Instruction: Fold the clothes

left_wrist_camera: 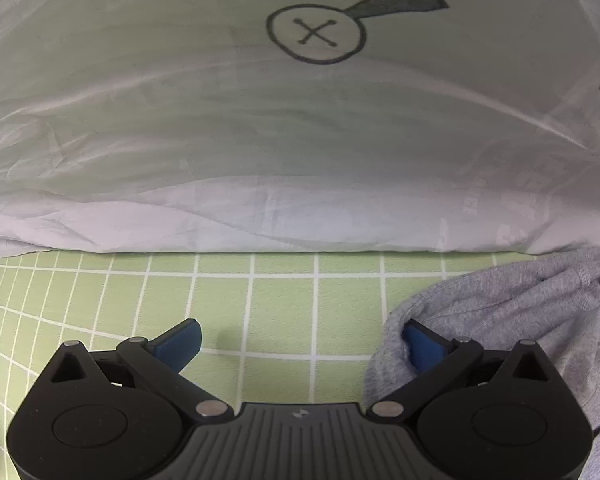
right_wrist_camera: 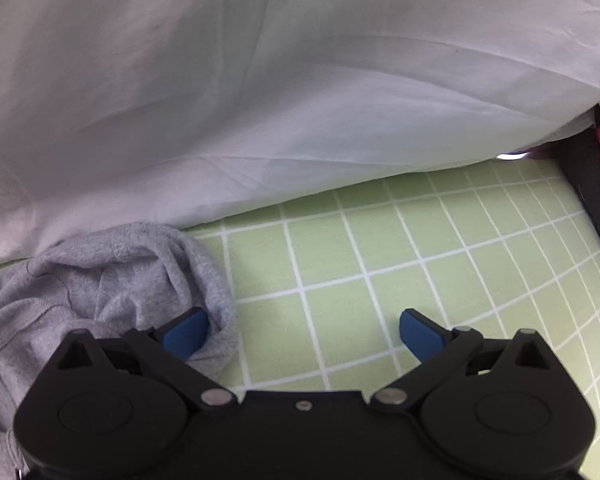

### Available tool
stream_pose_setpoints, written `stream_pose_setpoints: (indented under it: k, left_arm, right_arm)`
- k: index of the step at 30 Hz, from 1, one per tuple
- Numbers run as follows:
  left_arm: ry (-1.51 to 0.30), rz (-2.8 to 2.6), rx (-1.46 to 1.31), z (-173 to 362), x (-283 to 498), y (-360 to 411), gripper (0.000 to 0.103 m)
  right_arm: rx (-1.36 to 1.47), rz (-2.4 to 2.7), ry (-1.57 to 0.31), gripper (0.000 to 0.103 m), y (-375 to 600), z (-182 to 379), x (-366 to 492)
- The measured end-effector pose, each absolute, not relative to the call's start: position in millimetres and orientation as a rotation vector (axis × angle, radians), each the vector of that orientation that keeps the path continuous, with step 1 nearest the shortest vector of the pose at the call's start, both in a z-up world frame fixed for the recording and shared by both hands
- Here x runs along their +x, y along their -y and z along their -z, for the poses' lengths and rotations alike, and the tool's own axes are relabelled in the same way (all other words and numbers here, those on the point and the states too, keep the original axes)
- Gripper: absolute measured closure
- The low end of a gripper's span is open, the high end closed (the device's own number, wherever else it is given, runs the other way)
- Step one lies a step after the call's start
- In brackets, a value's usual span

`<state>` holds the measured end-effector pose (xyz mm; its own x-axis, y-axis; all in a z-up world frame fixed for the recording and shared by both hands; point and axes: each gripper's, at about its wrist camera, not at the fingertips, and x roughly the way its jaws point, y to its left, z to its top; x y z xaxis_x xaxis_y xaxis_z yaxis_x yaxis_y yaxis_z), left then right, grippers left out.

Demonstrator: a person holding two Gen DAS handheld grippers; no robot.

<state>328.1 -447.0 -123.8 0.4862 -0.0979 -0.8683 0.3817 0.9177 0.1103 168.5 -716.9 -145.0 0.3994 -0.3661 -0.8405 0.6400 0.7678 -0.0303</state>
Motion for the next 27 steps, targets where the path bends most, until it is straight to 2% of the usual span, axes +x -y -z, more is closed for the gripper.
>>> stream_pose_setpoints:
  k: [4, 7, 13, 20, 27]
  left_arm:
    - [-1.005, 0.251, 0.290, 121, 327, 442, 0.000]
    - [-0.958, 0.248, 0.264, 109, 321, 432, 0.000]
    - [-0.766, 0.258, 0.230, 52, 270, 409, 0.000]
    - [-0.635, 0.254, 0.134, -7, 200, 369, 0.000]
    - [-0.689, 0.244, 0.096, 3, 136, 312, 0.000]
  right_arm:
    - [0.217, 0.743, -0.955, 0.000, 713, 139, 170]
    - [0.170, 0.778, -0.875, 0.000, 708, 122, 159]
    - [0.020, 0.815, -0.686, 0.000, 677, 72, 122]
    - [-0.039, 0.842, -0.518, 0.000, 635, 22, 49]
    - [-0.032, 0.828, -0.518, 0.000, 592, 15, -29]
